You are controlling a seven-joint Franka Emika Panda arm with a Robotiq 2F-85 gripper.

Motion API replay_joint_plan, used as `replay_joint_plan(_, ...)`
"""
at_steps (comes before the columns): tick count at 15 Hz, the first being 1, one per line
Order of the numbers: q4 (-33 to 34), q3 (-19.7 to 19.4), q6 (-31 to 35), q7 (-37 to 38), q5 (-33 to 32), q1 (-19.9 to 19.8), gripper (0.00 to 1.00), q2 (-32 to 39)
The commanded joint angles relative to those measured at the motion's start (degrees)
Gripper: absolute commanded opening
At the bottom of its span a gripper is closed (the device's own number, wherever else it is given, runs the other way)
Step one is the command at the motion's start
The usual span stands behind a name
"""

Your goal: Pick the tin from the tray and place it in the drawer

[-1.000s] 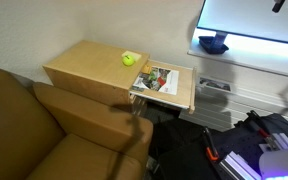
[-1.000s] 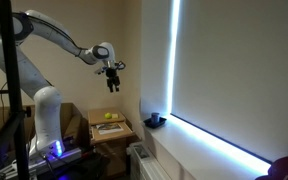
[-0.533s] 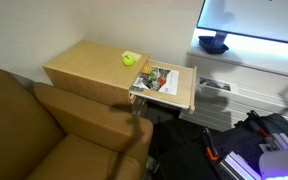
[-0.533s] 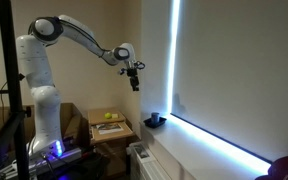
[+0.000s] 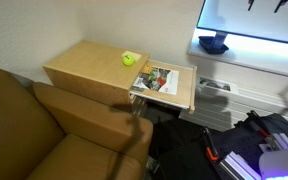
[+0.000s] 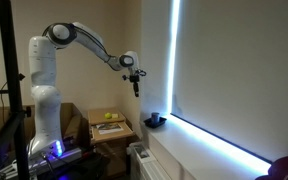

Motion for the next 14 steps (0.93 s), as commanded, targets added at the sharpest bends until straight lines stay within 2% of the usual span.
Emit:
replay_joint_plan(1,9.8,1.0,2.9,11.3,7.8,3.4,1.00,12.1)
replay_joint_plan(3,15.1,-0.2,7.2,16.3,9.1,4.1,1.00,18.0)
replay_joint_plan(6,22.7,-2.8,11.8,24.6,7.6,5.0,1.00,25.2)
replay_joint_plan(9,29.3,-6.2,11.0,32.8,7.5,5.2,1.00,31.4)
replay_joint_plan(10,23.9,-4.9,12.1,28.2,7.6,5.0,1.00,27.0)
replay_joint_plan(12,27.1,-6.0,12.0,31.0,7.5,4.8,1.00,30.0)
replay_joint_plan(14,28.8,-5.3,10.2,31.5,8.1,5.1,1.00,31.6)
